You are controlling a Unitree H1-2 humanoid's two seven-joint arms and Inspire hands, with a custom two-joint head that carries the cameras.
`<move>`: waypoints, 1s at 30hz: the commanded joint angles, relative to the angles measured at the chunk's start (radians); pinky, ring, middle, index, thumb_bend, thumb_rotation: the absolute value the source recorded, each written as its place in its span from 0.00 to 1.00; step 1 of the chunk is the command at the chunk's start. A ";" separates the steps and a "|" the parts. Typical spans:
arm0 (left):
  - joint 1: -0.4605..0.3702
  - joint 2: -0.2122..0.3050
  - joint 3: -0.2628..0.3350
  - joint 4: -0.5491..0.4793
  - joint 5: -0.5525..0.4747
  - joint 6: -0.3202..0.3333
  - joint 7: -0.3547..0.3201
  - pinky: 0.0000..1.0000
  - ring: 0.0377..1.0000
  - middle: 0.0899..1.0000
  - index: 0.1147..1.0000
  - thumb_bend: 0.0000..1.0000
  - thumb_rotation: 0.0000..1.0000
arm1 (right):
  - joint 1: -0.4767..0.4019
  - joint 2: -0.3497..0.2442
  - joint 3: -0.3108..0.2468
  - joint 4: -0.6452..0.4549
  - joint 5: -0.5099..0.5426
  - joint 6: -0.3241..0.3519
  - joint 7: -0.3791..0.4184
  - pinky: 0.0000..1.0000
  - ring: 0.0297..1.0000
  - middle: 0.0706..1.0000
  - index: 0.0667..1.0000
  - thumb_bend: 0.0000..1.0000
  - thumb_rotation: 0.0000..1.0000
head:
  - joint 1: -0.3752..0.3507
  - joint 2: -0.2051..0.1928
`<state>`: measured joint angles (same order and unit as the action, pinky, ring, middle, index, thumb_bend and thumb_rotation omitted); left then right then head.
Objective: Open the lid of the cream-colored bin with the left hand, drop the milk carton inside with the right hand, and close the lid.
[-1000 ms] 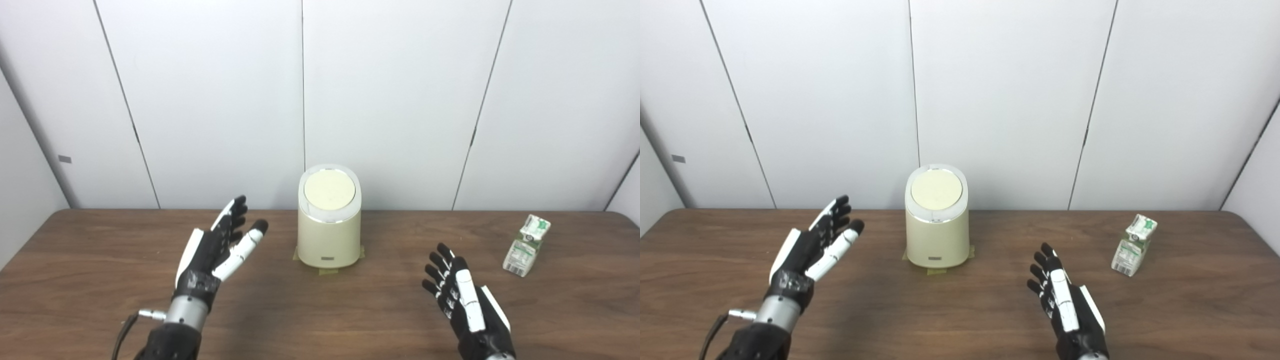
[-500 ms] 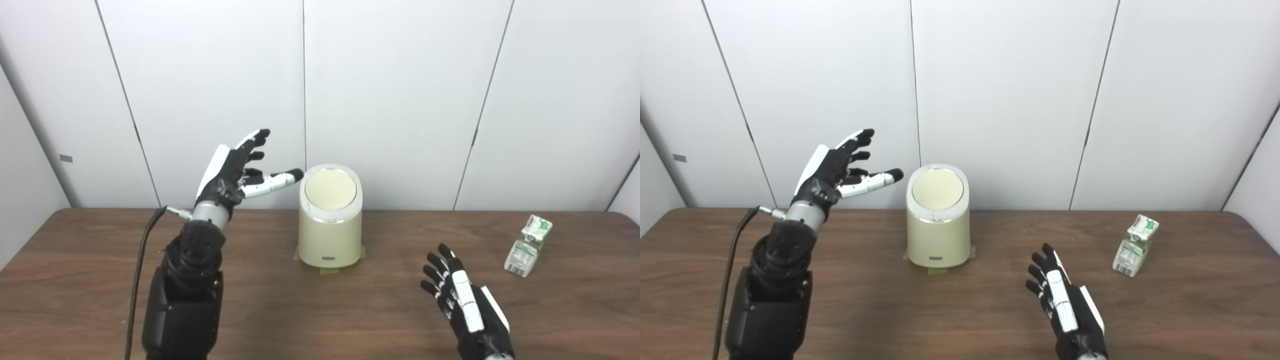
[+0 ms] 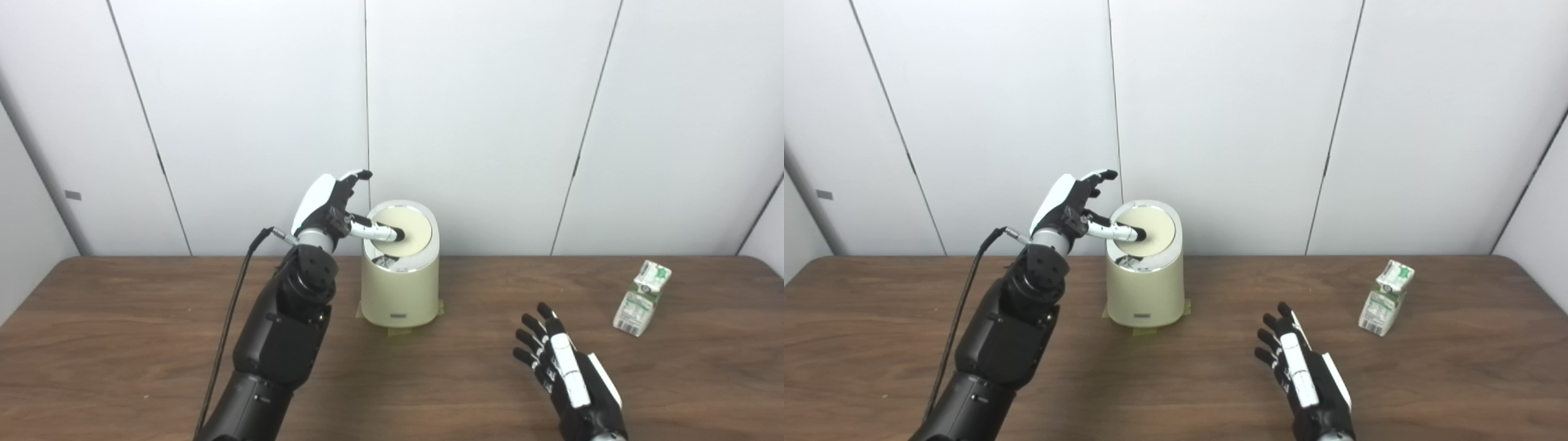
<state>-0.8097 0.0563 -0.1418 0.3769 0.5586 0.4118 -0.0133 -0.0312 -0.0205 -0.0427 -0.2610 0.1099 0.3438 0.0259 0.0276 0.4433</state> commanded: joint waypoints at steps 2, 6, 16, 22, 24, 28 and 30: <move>-0.084 0.003 -0.041 0.030 0.037 -0.080 0.090 0.76 0.90 0.93 0.86 0.92 0.03 | -0.030 0.005 -0.010 -0.015 0.011 -0.064 0.000 0.88 0.92 0.93 0.99 0.70 0.89 | 0.005 0.002; -0.087 0.022 -0.110 0.075 0.079 -0.138 0.151 0.74 0.89 0.91 0.85 0.91 0.02 | -0.026 0.001 -0.013 -0.017 0.007 -0.068 0.000 0.87 0.93 0.94 1.00 0.69 0.90 | 0.012 0.007; -0.078 0.087 -0.230 0.070 0.199 -0.159 0.163 0.82 0.90 0.94 0.90 0.92 0.00 | -0.016 0.007 -0.008 -0.047 0.006 -0.052 -0.002 0.86 0.92 0.94 0.99 0.72 0.89 | 0.007 0.027; -0.057 0.134 -0.311 0.016 0.304 -0.123 0.101 0.86 0.93 0.98 0.95 1.00 0.00 | -0.001 0.010 -0.003 -0.052 0.020 -0.063 0.007 0.87 0.92 0.94 0.99 0.68 0.91 | 0.012 0.030; -0.053 0.139 -0.323 0.010 0.319 -0.113 0.076 0.89 0.94 0.99 0.97 0.99 0.00 | 0.001 0.011 -0.003 -0.053 0.026 -0.064 0.009 0.88 0.92 0.94 0.99 0.68 0.91 | 0.011 0.032; -0.052 0.145 -0.330 0.002 0.332 -0.099 0.032 0.90 0.95 1.00 0.98 0.97 0.00 | 0.005 0.011 -0.002 -0.054 0.034 -0.064 0.011 0.88 0.92 0.95 0.99 0.67 0.92 | 0.011 0.032; -0.052 0.147 -0.334 -0.001 0.341 -0.096 0.016 0.89 0.95 1.00 0.98 0.97 0.00 | 0.006 0.010 -0.004 -0.054 0.041 -0.067 0.012 0.88 0.92 0.94 0.99 0.67 0.91 | 0.010 0.034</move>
<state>-0.8275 0.1854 -0.4719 0.3844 0.8740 0.3016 0.0217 -0.0016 -0.0151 -0.0459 -0.2754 0.1347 0.3175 0.0274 0.0368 0.4771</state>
